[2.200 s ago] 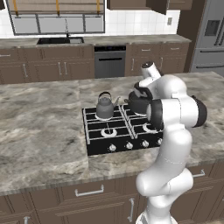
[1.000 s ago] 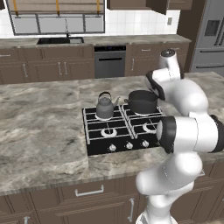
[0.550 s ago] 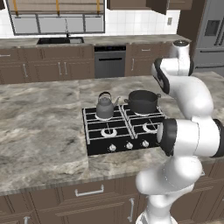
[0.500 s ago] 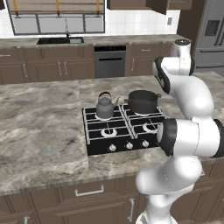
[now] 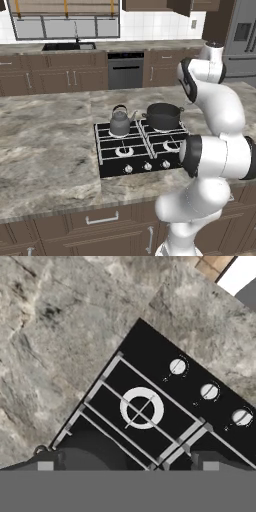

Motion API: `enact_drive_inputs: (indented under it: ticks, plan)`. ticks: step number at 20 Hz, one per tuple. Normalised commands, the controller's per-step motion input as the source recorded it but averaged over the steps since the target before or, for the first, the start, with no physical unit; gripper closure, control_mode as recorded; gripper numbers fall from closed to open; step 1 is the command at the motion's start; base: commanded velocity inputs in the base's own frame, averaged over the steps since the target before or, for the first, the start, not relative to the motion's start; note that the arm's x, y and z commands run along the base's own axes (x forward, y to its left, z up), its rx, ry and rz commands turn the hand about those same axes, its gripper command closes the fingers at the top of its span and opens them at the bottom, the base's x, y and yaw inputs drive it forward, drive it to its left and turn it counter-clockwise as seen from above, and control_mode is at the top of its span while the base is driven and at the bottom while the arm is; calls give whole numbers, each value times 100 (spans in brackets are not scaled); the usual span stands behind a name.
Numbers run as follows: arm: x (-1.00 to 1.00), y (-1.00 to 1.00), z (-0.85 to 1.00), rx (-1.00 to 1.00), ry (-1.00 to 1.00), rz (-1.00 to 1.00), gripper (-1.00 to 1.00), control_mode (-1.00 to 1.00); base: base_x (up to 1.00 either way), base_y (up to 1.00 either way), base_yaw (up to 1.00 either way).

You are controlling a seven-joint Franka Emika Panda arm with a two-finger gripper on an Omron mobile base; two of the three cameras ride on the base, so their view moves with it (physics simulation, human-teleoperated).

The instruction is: Pick the kettle from the cabinet and place it on a stove burner. Then pick the pot from the counter and place it on another stove burner. Finally, turn both burners on.

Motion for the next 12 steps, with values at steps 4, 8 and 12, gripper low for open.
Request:
enact_drive_inputs:
  ticks: [4,8,12]
  plan:
    - [-6,37,-22,0,-7,-5,-100,-100,0,0,0]
    - [-15,29,-4,0,-9,12,-100,-100,0,0,0]
    - [-9,34,-4,0,-6,23,-100,-100,0,0,0]
